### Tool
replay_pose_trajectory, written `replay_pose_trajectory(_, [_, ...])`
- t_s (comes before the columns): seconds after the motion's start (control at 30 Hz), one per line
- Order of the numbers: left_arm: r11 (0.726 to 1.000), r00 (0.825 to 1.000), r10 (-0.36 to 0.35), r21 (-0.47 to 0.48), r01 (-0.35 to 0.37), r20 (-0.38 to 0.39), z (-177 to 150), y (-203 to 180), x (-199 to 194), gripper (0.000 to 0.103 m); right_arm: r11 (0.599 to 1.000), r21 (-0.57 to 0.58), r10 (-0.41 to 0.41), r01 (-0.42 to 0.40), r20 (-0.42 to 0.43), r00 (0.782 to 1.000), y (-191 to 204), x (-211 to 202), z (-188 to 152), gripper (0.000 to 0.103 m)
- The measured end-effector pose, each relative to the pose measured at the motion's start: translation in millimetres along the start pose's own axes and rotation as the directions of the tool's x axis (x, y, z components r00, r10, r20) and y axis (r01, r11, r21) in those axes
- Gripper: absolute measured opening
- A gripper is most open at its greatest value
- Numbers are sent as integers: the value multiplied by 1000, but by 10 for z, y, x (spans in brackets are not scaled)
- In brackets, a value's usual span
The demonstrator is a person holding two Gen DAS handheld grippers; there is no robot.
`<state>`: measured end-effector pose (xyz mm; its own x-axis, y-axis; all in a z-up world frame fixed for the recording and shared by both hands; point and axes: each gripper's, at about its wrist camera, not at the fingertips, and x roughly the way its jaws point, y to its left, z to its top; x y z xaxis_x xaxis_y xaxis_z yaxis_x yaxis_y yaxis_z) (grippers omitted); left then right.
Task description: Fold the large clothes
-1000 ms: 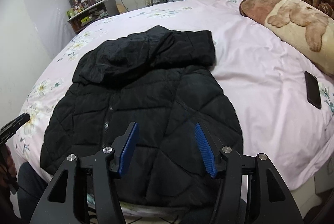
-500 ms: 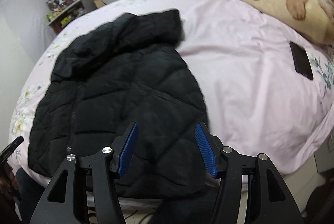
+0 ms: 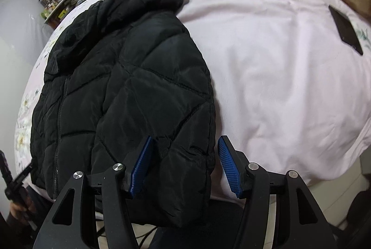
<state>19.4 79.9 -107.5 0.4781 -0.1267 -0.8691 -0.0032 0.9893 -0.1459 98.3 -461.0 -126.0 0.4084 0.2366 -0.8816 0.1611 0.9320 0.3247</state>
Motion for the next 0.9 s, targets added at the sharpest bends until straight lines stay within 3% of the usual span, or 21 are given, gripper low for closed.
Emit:
replay_pose_trajectory(0.07, [1000, 1000, 5, 0, -5, -2, -27, -27, 38, 71, 1000, 15, 4, -4, -6, 1000, -59, 39, -1, 69])
replay_pose_trajectory(0.23, [1000, 1000, 24, 15, -23, -6, -49, -69, 121, 75, 997, 58, 54, -52, -40, 998, -152, 127, 37, 71])
replay_pose_trajectory(0.33, [1000, 999, 18, 12, -18, -28, -38, -91, 168, 70, 996, 59, 69, -64, -97, 993, -132, 199, 66, 70])
replay_pose_trajectory(0.4, [1000, 999, 7, 28, -6, -46, -18, -123, 175, 58, 992, 65, 115, -109, -112, 987, -106, 202, 72, 50])
replay_pose_trajectory(0.43, [999, 999, 7, 46, -4, -51, -8, -158, 162, 48, 989, 62, 143, -136, -111, 984, -73, 190, 71, 33])
replay_pose_trajectory(0.5, [997, 999, 8, 74, -5, -48, 44, -234, 98, 23, 990, 33, 140, -137, -101, 985, 12, 133, 76, 18])
replay_pose_trajectory(0.63, [997, 998, -65, 36, 64, 19, 181, -201, -248, 15, 987, 19, 160, -160, -33, 986, 132, -159, 100, 13])
replay_pose_trajectory(0.9, [985, 961, -170, 16, 171, 216, 297, 17, -1166, 14, 971, -42, 238, -235, 99, 966, 444, -908, 19, 11])
